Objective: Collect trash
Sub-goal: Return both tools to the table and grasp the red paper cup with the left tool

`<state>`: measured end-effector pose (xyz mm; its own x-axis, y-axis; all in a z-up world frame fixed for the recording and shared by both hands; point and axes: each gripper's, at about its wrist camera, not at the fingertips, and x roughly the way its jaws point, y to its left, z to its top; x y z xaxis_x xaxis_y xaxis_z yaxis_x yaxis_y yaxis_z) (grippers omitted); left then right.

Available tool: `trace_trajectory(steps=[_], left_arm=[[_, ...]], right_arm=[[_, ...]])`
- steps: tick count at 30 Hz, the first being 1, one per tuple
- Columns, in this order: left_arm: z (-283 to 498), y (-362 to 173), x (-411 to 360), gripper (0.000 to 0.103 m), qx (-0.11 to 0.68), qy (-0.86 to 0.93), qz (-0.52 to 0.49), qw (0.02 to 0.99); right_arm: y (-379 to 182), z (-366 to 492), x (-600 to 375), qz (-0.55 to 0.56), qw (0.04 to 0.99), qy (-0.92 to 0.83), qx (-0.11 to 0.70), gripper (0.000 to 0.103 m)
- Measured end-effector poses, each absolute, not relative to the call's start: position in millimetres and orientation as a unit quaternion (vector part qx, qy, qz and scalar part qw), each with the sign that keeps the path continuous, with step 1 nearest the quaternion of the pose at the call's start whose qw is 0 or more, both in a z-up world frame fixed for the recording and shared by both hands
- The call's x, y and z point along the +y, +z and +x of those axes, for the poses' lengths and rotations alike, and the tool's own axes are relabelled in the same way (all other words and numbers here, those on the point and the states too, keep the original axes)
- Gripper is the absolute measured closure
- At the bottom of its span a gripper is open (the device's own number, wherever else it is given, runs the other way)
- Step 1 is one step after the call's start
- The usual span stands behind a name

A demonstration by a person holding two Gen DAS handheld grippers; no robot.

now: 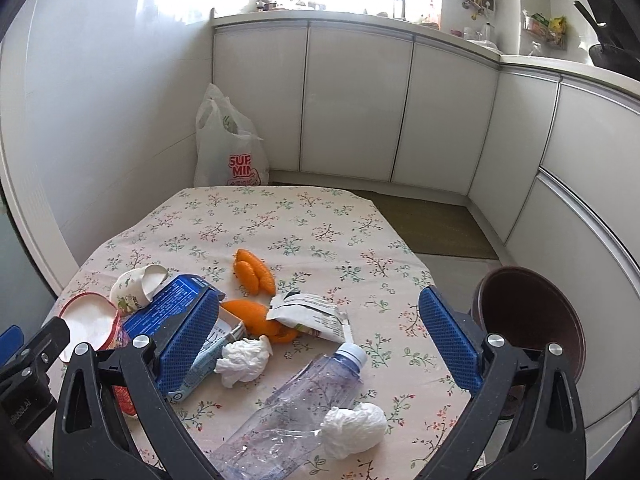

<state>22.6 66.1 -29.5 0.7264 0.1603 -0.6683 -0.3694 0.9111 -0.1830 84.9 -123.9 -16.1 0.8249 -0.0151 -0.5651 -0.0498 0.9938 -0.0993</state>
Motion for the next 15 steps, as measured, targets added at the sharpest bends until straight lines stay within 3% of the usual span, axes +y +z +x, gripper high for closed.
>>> trace_trajectory(steps=[12, 15], left_arm=[[24.7, -69.0, 95.8, 0.014, 0.384, 0.159, -0.19, 0.89], [33.3, -76.3, 90.8, 0.01, 0.397, 0.147, -0.185, 0.887]], right_arm=[[-23.2, 88.3, -84.2, -0.075, 0.953, 0.034, 0.293, 0.007], [-24.0, 90.7, -83.4, -0.071, 0.953, 0.03, 0.293, 0.007]])
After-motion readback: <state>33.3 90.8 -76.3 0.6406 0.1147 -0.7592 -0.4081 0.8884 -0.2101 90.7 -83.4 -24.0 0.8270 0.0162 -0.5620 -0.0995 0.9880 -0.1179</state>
